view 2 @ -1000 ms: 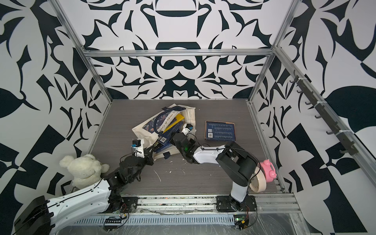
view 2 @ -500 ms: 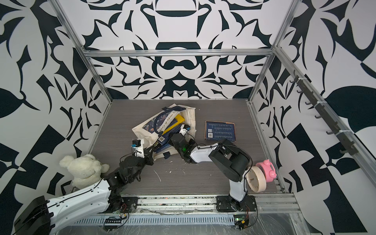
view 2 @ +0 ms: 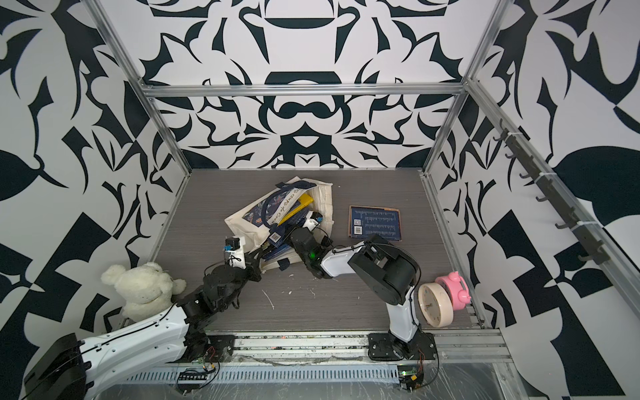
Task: Take out the books from the canvas bag
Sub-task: Pick up the book from the canvas bag.
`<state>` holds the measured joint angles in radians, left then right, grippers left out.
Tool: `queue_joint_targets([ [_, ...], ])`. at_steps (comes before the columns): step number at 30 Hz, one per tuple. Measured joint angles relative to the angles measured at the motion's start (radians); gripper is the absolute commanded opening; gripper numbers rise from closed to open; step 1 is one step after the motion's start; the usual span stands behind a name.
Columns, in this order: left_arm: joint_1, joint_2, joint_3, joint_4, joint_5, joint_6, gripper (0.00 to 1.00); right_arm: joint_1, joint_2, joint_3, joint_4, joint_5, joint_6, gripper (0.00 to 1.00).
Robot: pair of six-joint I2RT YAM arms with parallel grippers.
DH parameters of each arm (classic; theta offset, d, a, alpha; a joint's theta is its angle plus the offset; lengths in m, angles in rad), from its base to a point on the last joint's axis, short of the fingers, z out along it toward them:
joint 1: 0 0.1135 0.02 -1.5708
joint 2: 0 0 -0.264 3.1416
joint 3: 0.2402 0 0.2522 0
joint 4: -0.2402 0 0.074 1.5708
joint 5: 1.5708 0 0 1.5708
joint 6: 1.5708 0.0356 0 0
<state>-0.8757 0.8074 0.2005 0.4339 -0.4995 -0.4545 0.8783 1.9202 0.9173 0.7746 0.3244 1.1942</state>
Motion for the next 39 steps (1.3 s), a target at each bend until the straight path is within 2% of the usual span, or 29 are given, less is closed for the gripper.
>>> queue_joint_targets([
  [2,0.000,0.000,0.000,0.000,0.000,0.000,0.00,0.000,-0.003,0.000,0.009,0.002,0.003,0.00],
  [7,0.000,0.000,0.000,0.000,0.000,0.000,0.00,0.000,-0.052,-0.019,-0.047,0.007,-0.005,0.00],
  [13,0.000,0.000,0.000,0.004,-0.004,0.000,0.00,0.000,-0.228,-0.051,-0.235,0.035,-0.031,0.00],
  [20,-0.001,0.000,0.000,0.004,-0.009,-0.001,0.00,0.000,-0.402,-0.111,-0.349,0.057,-0.076,0.00],
  [34,-0.002,0.000,0.000,0.003,-0.016,-0.001,0.00,0.002,-0.754,-0.195,-0.420,0.054,-0.276,0.00],
  [39,-0.002,0.001,0.000,0.003,-0.017,-0.001,0.00,0.008,-0.928,-0.248,-0.472,0.110,-0.323,0.00],
])
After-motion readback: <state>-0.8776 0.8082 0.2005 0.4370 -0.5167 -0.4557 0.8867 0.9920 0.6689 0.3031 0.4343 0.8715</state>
